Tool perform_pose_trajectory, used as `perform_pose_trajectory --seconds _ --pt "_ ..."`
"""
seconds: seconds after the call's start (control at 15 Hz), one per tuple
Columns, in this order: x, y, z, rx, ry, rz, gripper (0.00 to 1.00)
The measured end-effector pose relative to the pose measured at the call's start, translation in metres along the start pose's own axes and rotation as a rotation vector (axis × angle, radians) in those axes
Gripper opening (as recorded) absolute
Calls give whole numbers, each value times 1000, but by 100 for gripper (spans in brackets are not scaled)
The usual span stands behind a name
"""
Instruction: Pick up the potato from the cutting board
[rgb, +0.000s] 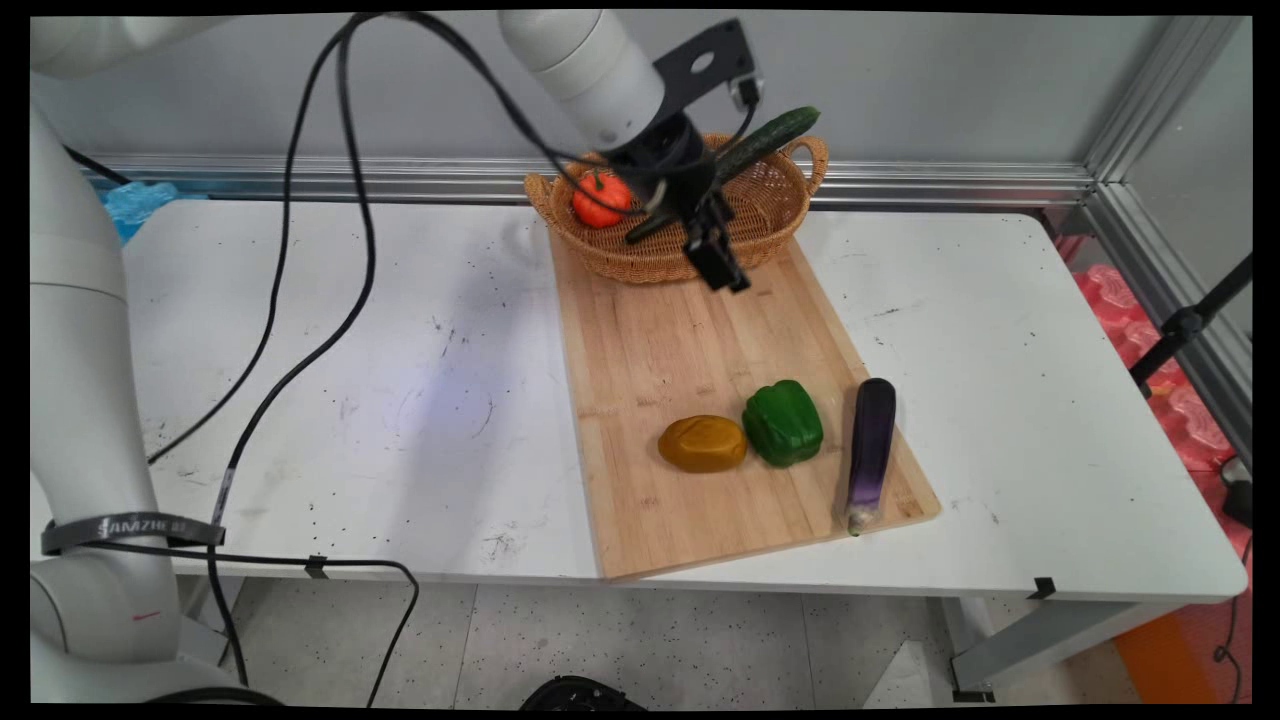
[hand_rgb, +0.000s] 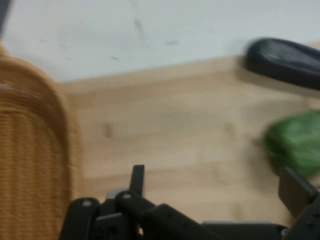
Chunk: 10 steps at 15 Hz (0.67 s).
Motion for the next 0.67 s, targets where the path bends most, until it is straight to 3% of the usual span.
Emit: perform_pose_trajectory --seconds 0.4,0.67 --pt "-21 58 -2 -26 -45 35 100" --pt "-32 81 4 -33 -53 50 100"
